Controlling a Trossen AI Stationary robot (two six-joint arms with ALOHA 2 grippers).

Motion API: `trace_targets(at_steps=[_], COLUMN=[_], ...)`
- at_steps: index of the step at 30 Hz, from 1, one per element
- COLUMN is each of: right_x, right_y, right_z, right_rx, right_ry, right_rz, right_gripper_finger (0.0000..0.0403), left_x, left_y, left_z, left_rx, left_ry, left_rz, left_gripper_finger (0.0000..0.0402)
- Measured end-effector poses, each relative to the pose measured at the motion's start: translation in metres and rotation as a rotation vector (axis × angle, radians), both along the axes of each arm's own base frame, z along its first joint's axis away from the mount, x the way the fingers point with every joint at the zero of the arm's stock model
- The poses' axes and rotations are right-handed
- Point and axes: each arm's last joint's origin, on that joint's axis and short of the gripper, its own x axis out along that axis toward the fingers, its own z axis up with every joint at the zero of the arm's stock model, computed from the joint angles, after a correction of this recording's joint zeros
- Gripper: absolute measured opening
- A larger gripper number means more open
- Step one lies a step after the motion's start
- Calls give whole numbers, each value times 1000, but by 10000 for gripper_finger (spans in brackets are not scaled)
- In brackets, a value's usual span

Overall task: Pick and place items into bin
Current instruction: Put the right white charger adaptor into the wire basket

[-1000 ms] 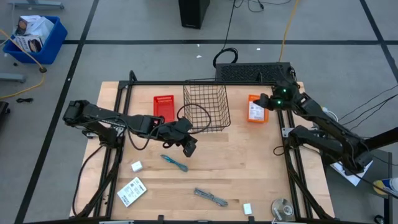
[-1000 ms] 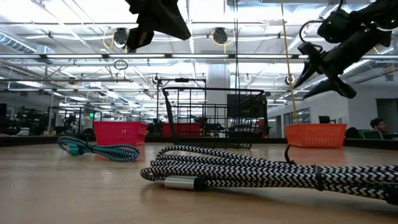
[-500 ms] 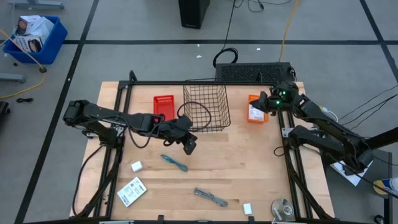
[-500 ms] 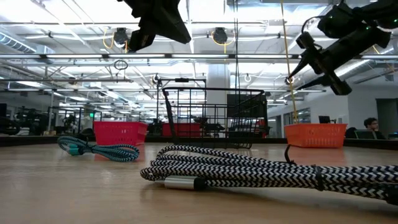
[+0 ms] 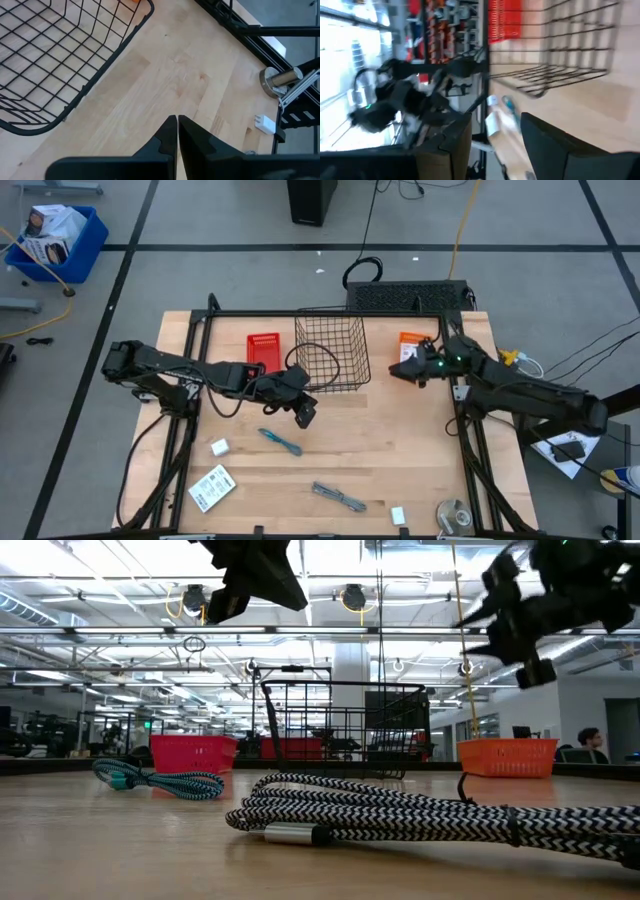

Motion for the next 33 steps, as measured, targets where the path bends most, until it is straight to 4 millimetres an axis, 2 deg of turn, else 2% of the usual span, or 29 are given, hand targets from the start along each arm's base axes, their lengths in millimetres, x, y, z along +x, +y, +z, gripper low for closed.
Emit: trace_targets(at_steps=[6, 13, 17, 25, 33], right_x=[5, 1, -2, 3, 15], right_y=[25, 51, 66, 99, 134], right_z=[27, 52, 56, 58, 66], right_rx=[-39, -123, -182, -268, -253], right_ry=[-5, 94, 172, 195, 245], right_rz=[56, 128, 206, 375, 486], right_gripper_finger=[152, 148, 148, 148, 143], left_x=[1, 2, 2, 2, 2], left_y=[1, 1, 1, 1, 1], left_z=[1, 2, 2, 2, 2], left_rx=[-11, -80, -114, -218, -239], left_ry=[-13, -28, -30, -35, -37], left_rz=[12, 65, 94, 185, 206], left_gripper_finger=[19, 19, 19, 19, 19])
